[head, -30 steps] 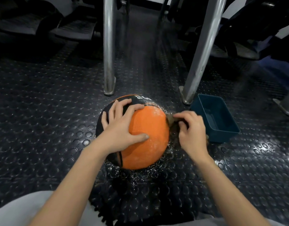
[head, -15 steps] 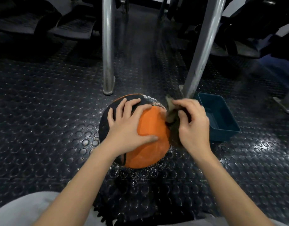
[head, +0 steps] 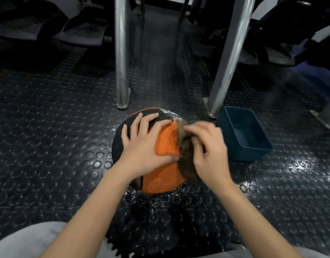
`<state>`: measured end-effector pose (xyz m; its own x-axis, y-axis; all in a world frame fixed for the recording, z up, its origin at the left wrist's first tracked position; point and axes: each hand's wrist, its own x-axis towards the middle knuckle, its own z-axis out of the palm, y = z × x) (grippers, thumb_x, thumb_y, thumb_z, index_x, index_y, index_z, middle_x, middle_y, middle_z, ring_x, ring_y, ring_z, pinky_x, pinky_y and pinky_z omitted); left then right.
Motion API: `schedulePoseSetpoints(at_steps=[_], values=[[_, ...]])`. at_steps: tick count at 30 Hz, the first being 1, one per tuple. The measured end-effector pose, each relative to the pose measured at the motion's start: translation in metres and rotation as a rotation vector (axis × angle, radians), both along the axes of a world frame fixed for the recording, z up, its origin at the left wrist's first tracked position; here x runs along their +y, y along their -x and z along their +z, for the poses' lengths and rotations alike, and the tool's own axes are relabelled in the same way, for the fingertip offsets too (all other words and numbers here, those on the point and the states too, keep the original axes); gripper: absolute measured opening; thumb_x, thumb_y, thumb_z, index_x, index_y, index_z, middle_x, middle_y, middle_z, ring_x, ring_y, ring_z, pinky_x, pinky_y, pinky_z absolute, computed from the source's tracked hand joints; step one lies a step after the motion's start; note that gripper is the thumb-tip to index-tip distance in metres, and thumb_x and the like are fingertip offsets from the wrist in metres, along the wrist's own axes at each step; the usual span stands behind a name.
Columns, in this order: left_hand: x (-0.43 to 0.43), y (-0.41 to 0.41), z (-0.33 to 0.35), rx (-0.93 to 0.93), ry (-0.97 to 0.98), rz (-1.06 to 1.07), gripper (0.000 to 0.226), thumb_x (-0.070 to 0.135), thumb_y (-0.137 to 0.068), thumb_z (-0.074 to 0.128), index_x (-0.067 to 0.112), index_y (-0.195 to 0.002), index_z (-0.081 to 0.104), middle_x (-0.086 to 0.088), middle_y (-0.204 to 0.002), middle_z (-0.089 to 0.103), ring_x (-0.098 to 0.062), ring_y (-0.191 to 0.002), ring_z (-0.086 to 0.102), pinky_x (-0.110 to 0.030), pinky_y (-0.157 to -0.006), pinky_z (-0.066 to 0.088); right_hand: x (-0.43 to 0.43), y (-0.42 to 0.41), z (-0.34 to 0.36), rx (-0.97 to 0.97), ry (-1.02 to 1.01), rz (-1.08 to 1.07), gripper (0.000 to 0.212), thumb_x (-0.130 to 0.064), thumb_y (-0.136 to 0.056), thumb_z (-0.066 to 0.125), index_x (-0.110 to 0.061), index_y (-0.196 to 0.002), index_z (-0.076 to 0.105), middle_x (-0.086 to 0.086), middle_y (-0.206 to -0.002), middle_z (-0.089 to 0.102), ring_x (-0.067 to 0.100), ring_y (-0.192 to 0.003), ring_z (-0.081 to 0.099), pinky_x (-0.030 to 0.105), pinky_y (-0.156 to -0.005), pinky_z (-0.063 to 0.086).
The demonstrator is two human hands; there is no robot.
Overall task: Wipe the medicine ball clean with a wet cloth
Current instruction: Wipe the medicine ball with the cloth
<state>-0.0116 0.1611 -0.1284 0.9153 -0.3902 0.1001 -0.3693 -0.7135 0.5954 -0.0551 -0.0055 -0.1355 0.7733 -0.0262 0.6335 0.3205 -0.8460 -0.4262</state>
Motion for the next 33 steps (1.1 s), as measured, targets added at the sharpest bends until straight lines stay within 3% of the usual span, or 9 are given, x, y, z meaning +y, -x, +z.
schedulePoseSetpoints(at_steps=[2, 5, 11, 15, 17, 19, 22, 30, 33], values=[[0.001, 0.001, 0.001, 0.005, 0.009, -0.002, 0.085, 0.060, -0.066, 0.072, 0.048, -0.138, 0.027, 0.017, -0.150, 0.008, -0.006, -0.140, -0.012, -0.047, -0.113, -0.011, -0.010, -0.004, -0.020, 0.132, -0.004, -0.051, 0.033, 0.008, -0.084, 0.046, -0.006, -0.106, 0.066, 0.006, -0.108, 0.060, 0.023, -0.095, 0.051, 0.026, -0.085, 0.041], [0.000, 0.002, 0.000, -0.004, 0.005, 0.000, 0.085, 0.060, -0.068, 0.071, 0.048, -0.138, 0.026, 0.017, -0.151, 0.006, -0.007, -0.140, -0.013, -0.048, -0.113, -0.013, -0.028, -0.007, -0.016, 0.253, -0.104, -0.213, 0.032, 0.012, -0.085, 0.051, -0.008, -0.104, 0.067, 0.001, -0.101, 0.057, 0.028, -0.097, 0.053, 0.007, -0.083, 0.032], [0.000, 0.001, -0.001, -0.019, 0.019, 0.017, 0.087, 0.062, -0.063, 0.074, 0.049, -0.137, 0.029, 0.017, -0.149, 0.011, -0.005, -0.139, -0.008, -0.046, -0.114, -0.009, 0.001, 0.000, 0.008, -0.015, -0.053, -0.019, 0.026, -0.001, -0.090, 0.048, -0.008, -0.107, 0.066, -0.004, -0.106, 0.055, 0.013, -0.097, 0.047, 0.014, -0.088, 0.036], [0.001, 0.001, 0.001, -0.008, 0.037, 0.007, 0.085, 0.060, -0.063, 0.075, 0.049, -0.135, 0.031, 0.017, -0.149, 0.012, -0.006, -0.140, -0.008, -0.046, -0.113, -0.011, -0.024, -0.008, -0.026, 0.246, -0.084, -0.129, 0.032, 0.007, -0.085, 0.045, -0.006, -0.104, 0.067, 0.006, -0.104, 0.058, 0.024, -0.099, 0.052, 0.026, -0.088, 0.041], [0.000, 0.003, 0.001, -0.012, 0.030, 0.008, 0.084, 0.059, -0.065, 0.074, 0.048, -0.136, 0.030, 0.016, -0.150, 0.010, -0.007, -0.140, -0.009, -0.047, -0.113, -0.012, -0.035, -0.008, -0.023, 0.340, -0.150, -0.256, 0.033, 0.011, -0.086, 0.049, -0.008, -0.105, 0.068, 0.002, -0.101, 0.056, 0.029, -0.103, 0.052, 0.013, -0.086, 0.035], [0.000, 0.002, 0.001, -0.015, 0.028, -0.001, 0.085, 0.059, -0.065, 0.074, 0.048, -0.137, 0.030, 0.016, -0.150, 0.010, -0.009, -0.141, -0.010, -0.048, -0.113, -0.012, -0.032, -0.008, -0.005, 0.227, -0.181, -0.259, 0.031, 0.008, -0.088, 0.051, -0.009, -0.108, 0.066, -0.003, -0.101, 0.053, 0.024, -0.102, 0.051, 0.002, -0.083, 0.029], [0.000, 0.001, 0.000, -0.012, 0.032, 0.004, 0.087, 0.062, -0.062, 0.075, 0.049, -0.136, 0.031, 0.017, -0.149, 0.012, -0.006, -0.139, -0.008, -0.046, -0.113, -0.010, -0.008, -0.003, 0.017, 0.029, -0.156, -0.068, 0.028, 0.002, -0.089, 0.050, -0.010, -0.110, 0.065, -0.004, -0.104, 0.054, 0.015, -0.100, 0.051, 0.012, -0.090, 0.035], [-0.002, 0.003, -0.002, -0.024, 0.009, -0.004, 0.085, 0.061, -0.066, 0.072, 0.049, -0.138, 0.027, 0.017, -0.150, 0.007, -0.006, -0.139, -0.012, -0.047, -0.113, -0.013, -0.026, -0.006, -0.014, 0.284, -0.159, -0.208, 0.030, 0.007, -0.089, 0.050, -0.010, -0.107, 0.067, -0.004, -0.099, 0.054, 0.023, -0.099, 0.053, 0.027, -0.083, 0.041], [-0.002, 0.000, -0.005, -0.038, 0.007, 0.003, 0.087, 0.065, -0.064, 0.071, 0.050, -0.137, 0.027, 0.018, -0.150, 0.008, -0.004, -0.139, -0.011, -0.047, -0.113, -0.012, -0.013, -0.001, 0.015, 0.098, -0.217, -0.128, 0.029, 0.004, -0.089, 0.050, -0.011, -0.109, 0.065, -0.005, -0.102, 0.053, 0.013, -0.099, 0.052, 0.018, -0.088, 0.040]])
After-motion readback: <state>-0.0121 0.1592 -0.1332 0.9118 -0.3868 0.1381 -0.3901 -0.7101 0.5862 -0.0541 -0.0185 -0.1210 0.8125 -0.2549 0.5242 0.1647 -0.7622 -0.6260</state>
